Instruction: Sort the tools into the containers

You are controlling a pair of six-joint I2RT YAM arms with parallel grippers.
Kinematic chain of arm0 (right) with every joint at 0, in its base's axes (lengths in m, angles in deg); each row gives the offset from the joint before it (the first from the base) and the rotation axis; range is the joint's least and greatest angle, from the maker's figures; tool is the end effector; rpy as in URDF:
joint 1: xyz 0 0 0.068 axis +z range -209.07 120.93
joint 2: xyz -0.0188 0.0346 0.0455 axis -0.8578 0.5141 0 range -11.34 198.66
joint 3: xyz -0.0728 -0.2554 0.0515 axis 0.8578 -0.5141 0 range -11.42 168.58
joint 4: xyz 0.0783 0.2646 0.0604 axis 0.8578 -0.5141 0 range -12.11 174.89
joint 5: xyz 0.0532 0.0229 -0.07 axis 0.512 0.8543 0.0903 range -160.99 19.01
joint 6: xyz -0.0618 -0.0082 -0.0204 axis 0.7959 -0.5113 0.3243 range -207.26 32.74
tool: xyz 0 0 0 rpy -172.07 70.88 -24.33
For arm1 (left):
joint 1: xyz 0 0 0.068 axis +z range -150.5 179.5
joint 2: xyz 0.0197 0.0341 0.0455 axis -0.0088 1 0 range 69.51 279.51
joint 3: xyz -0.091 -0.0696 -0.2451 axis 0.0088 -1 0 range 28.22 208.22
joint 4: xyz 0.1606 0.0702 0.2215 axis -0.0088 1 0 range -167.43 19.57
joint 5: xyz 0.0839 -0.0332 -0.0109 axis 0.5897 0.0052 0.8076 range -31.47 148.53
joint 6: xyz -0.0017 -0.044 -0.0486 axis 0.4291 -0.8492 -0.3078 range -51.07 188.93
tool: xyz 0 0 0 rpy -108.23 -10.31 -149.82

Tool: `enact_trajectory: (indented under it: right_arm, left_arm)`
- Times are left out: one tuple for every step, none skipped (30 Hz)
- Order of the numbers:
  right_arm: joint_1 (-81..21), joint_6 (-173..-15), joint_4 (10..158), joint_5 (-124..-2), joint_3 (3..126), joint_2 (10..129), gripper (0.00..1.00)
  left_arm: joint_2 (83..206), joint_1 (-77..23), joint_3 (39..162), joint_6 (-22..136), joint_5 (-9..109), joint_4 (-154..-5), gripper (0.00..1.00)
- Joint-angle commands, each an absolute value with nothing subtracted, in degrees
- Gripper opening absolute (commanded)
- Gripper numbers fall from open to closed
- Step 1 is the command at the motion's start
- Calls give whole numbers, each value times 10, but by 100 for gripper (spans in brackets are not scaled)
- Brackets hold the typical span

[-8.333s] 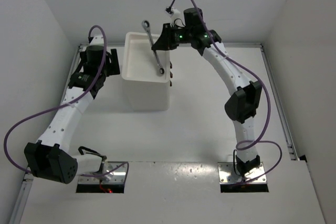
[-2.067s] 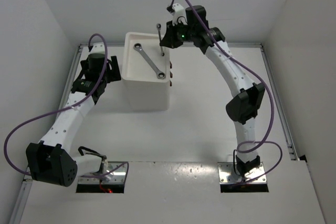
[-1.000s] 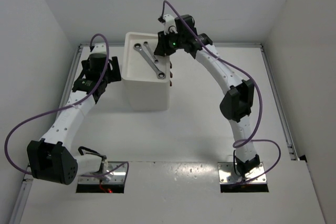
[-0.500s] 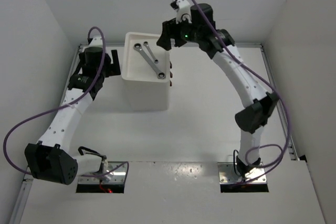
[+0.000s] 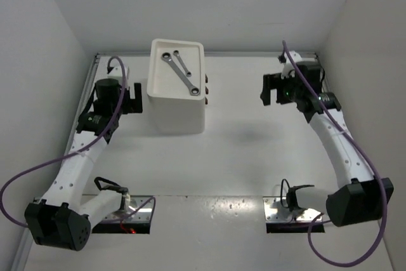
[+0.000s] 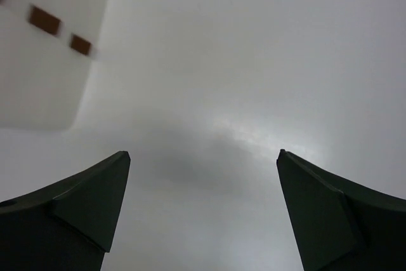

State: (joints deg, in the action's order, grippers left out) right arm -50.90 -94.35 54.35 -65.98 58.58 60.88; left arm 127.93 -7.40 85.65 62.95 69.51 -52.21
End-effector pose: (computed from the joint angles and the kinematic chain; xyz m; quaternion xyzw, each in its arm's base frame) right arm 0.3112 0.0493 0.3444 -0.0292 0.8768 0.1016 0.4691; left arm 0.2623 -0.0218 0.3368 -0.0438 0.8455 0.0217 0.5318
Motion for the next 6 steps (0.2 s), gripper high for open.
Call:
enact_trajectory:
  right_arm:
    - [-538,-905,555,-688,481,547,100]
    - [-543,-905,561,-688,458,539,100]
    - [-551,-905,561,-688,418,533,100]
    - [-551,-905,566,-681,403,533,100]
    - [-557,-905,566,-681,389,527,100]
    - [-557,-912,566,-673,371,527,100]
  left_arm:
    - [1258,-65,808,653,709,-525,100]
    - [1244,-65,784,669,715,-536,100]
    - [1244,-65,776,676,715,-536,100]
    - [1244,-65,776,683,715,-536,100]
    - [1244,-65,769,694,715,-536,100]
    - [1244,-65,769,702,715,-536,100]
